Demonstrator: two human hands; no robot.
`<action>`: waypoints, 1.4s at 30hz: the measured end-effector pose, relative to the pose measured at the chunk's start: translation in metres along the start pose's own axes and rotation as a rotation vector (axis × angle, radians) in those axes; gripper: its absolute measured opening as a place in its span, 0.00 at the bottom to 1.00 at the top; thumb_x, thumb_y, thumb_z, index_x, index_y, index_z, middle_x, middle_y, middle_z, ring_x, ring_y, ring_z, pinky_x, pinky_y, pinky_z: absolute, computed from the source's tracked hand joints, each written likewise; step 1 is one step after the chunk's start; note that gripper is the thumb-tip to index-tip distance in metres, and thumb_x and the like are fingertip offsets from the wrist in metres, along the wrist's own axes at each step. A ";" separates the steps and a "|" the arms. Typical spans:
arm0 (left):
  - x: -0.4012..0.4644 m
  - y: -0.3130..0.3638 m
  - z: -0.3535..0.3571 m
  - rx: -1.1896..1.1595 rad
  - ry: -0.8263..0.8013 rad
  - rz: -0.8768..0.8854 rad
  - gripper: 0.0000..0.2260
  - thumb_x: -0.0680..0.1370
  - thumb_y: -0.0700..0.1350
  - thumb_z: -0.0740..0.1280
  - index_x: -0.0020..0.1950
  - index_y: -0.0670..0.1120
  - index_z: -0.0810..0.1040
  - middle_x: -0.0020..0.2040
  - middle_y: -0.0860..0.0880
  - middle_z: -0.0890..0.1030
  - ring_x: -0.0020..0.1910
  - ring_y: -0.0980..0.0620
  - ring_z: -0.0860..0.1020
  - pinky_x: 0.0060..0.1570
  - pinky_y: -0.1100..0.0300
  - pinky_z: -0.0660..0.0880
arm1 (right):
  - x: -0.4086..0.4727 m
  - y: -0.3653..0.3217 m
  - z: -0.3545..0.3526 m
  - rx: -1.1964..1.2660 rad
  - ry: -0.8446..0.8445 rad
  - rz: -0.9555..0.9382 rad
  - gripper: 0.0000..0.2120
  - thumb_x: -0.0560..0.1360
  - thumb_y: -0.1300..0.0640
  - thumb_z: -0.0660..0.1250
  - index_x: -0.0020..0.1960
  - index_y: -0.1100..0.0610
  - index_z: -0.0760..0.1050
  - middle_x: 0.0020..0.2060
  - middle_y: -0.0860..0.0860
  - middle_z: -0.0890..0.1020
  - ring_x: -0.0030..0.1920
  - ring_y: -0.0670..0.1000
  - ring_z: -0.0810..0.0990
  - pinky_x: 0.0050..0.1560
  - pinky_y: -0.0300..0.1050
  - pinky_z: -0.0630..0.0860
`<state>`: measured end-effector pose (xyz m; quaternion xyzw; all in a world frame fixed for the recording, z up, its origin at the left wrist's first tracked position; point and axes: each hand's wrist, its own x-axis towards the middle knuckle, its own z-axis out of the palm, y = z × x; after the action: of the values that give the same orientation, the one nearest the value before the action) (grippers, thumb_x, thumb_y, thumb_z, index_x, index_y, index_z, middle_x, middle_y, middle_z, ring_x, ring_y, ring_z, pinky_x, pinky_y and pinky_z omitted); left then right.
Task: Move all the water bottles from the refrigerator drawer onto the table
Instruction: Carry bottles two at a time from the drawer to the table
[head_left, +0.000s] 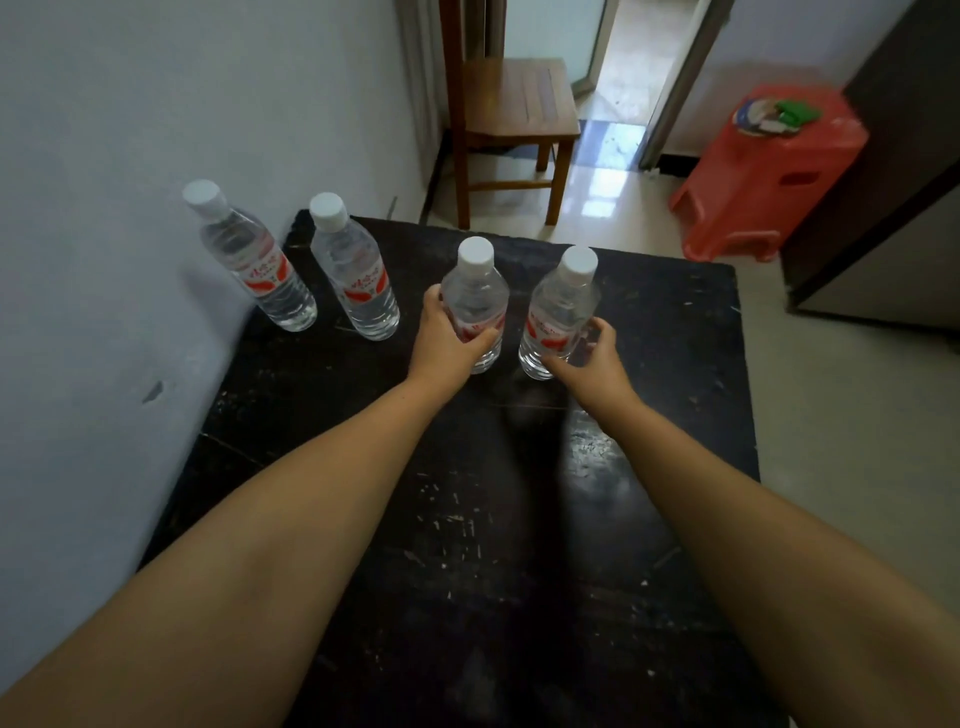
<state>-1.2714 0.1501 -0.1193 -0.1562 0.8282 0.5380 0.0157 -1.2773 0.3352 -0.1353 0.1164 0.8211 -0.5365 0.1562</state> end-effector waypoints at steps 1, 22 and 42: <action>-0.003 -0.001 -0.002 0.030 -0.005 -0.036 0.39 0.71 0.42 0.74 0.75 0.47 0.54 0.73 0.45 0.64 0.72 0.47 0.65 0.72 0.50 0.64 | -0.004 0.000 -0.003 -0.021 0.001 0.004 0.42 0.71 0.52 0.75 0.75 0.53 0.53 0.71 0.56 0.66 0.69 0.55 0.68 0.68 0.51 0.69; -0.249 -0.057 -0.054 0.591 0.022 -0.416 0.26 0.77 0.49 0.67 0.73 0.49 0.64 0.67 0.46 0.71 0.61 0.47 0.75 0.58 0.53 0.75 | -0.167 0.008 0.015 -0.959 -0.522 -0.311 0.21 0.78 0.54 0.64 0.69 0.60 0.68 0.64 0.59 0.73 0.63 0.59 0.74 0.62 0.49 0.71; -0.545 -0.172 -0.154 0.460 0.220 -0.703 0.18 0.78 0.48 0.65 0.65 0.42 0.73 0.64 0.41 0.75 0.61 0.42 0.74 0.58 0.54 0.72 | -0.384 0.047 0.180 -1.457 -0.984 -0.724 0.13 0.77 0.57 0.63 0.61 0.58 0.73 0.56 0.56 0.77 0.54 0.56 0.77 0.53 0.48 0.75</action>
<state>-0.6839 0.0799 -0.1011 -0.4776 0.8197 0.2814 0.1441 -0.8825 0.1798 -0.0959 -0.5102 0.7819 0.1031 0.3430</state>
